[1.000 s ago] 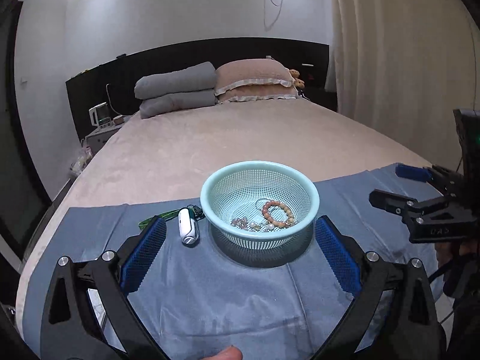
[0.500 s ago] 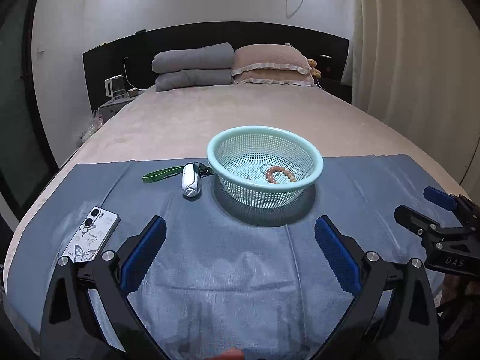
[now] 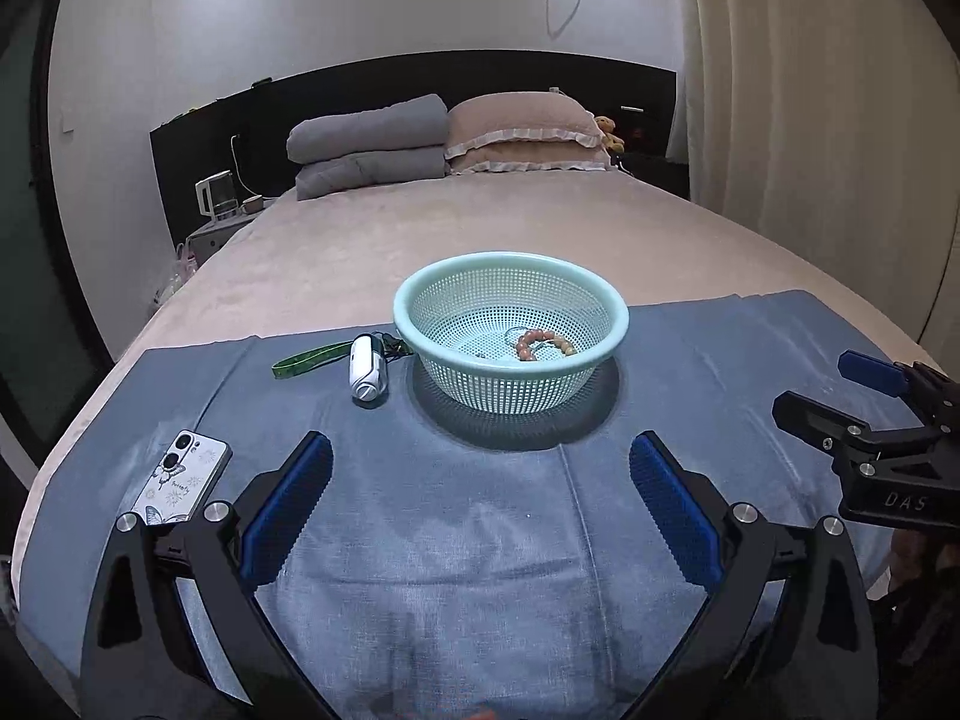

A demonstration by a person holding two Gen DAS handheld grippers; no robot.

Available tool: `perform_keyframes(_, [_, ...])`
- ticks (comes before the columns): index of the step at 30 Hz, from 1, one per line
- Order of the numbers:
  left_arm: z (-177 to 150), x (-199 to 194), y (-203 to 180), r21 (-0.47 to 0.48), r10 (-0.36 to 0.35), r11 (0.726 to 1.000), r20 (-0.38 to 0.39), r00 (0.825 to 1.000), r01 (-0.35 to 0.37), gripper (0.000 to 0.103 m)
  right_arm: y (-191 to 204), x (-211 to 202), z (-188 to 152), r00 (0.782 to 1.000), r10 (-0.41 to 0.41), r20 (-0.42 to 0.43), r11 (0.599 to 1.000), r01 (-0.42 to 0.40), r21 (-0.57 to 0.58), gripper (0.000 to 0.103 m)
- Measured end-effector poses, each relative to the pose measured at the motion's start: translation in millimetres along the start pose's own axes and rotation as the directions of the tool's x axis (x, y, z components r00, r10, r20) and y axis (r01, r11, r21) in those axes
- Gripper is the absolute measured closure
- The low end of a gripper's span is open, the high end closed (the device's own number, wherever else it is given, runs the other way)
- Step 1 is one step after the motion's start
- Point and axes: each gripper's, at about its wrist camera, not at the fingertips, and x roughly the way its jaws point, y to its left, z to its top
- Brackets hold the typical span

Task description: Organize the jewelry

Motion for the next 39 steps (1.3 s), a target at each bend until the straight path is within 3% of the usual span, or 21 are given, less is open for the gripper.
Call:
perform_keyframes(10, [-1,4,2,-0.014,-0.026,1.0,-0.021,0.999,0.026,0.006,2,1,0,1.0,-0.001,-0.01,1.0,0.001,-0.006,0.009])
perform_keyframes(20, [-3,7,4,-0.027,0.02,0.999,-0.042,0.999,-0.021,0.006,2,1,-2,1.0,0.002,-0.007,1.0,-0.002,0.001,0.009])
perform_keyframes(32, [-3,0,-6,0.021,0.01,1.0,-0.015,1.0,-0.009,0.006,3,-2,-1,1.0,-0.004,-0.002,1.0,0.004,-0.009,0.009])
perform_keyframes(39, [-3,1,-4,0.003,0.014,1.0,-0.019,1.0,-0.014,0.006,5,-1,0,1.0,-0.004,-0.009,1.0,0.004,-0.018,0.009])
